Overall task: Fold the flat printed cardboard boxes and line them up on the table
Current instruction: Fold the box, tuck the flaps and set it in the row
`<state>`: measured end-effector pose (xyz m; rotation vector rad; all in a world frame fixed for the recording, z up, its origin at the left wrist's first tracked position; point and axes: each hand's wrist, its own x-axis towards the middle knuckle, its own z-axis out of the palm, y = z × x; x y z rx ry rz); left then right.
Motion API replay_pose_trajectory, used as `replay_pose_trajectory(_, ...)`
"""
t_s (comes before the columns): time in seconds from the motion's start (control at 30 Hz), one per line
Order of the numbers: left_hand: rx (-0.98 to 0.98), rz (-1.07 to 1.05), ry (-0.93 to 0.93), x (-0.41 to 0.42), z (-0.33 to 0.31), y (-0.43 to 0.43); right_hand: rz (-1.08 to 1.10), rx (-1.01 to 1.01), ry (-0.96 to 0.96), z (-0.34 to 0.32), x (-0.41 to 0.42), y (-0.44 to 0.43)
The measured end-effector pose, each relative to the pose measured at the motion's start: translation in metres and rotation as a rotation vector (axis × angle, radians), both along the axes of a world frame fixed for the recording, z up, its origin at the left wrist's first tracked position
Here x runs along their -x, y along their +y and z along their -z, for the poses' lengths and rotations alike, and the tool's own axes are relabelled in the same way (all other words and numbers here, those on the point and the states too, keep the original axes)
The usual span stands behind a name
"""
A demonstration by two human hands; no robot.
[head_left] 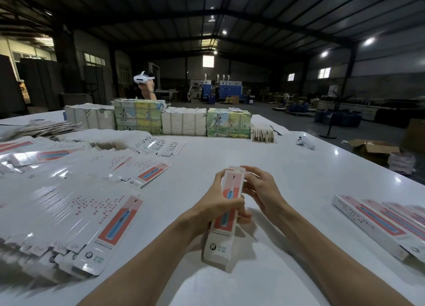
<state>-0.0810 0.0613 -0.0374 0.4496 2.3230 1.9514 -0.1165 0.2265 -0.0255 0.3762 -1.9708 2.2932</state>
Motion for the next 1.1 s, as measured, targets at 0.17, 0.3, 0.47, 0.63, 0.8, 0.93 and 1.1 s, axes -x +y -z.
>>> replay_pose_trajectory(0.17,0.036,0.02,-0.016,-0.004,-0.002,-0.001,0.066,-0.114,0.119,0.004,-0.001,0.005)
replay_pose_trajectory(0.3,0.071,0.018,-0.023,-0.006,-0.004,-0.001,0.092,-0.161,0.171,0.0,0.0,0.005)
replay_pose_trajectory(0.47,0.071,0.074,-0.058,-0.006,-0.005,-0.001,0.03,-0.07,0.054,-0.007,-0.002,0.008)
replay_pose_trajectory(0.63,0.058,0.147,-0.07,-0.007,-0.006,-0.003,0.019,0.0,-0.095,-0.011,0.003,0.013)
replay_pose_trajectory(0.8,0.064,0.11,-0.063,-0.004,-0.003,-0.001,-0.004,0.024,-0.115,-0.012,0.003,0.015)
replay_pose_trajectory(0.93,0.04,0.095,-0.059,-0.002,-0.001,0.0,-0.011,0.019,-0.119,-0.013,0.002,0.017)
replay_pose_trajectory(1.1,0.019,0.124,-0.053,-0.006,-0.004,-0.002,-0.019,-0.011,-0.128,-0.014,0.001,0.018)
